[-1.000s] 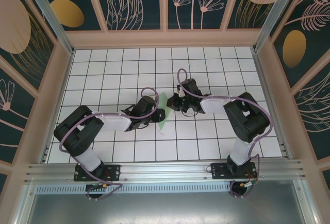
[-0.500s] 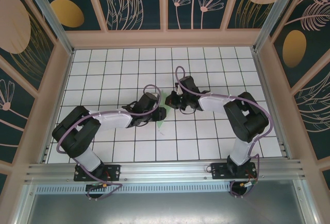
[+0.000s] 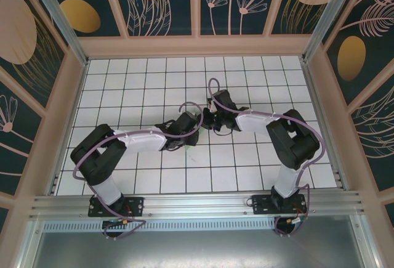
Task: Fold a paper plane with a square sheet of paper (pick it up from the middle)
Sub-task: Fourth fold the wing at the center of the table.
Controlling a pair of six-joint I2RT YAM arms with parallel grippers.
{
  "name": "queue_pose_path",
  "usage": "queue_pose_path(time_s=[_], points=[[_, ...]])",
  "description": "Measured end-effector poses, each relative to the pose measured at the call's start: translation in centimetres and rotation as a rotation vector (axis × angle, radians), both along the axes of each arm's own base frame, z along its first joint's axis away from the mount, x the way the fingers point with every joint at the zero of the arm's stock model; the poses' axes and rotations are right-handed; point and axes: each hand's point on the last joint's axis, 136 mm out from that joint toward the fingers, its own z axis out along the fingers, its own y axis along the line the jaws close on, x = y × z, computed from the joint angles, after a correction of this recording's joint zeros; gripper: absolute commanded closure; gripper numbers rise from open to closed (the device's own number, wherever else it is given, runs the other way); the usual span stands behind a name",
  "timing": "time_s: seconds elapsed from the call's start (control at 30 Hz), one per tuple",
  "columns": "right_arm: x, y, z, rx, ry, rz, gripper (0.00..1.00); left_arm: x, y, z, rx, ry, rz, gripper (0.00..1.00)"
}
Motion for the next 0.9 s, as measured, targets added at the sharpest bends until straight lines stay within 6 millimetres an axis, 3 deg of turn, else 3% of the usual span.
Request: queue_pose_path(time_s=[0.27,0.47,0.63,0.9], points=[[0.0,0.2,0.1,-0.003,0.005,0.003,0.93,0.1,0.3,-0.3,0.030,-0.010,0.009,0.82],[0.2,0.3,0.3,0.000,-0.001,0.003,0.94,0.4,0.8,-0.3,0.051,-0.025,0.031,0.66],[0.2,0.3,0.4,0.001,-0.002,0.003,0.94,0.7,1.3,-0.3,0.074,-0.041,0.040,0.63],[0.2,0.4,0.4,0.002,-0.001,0.006,0.94,0.8,1.4,-0.3,0.095,-0.057,0.026,0.83]])
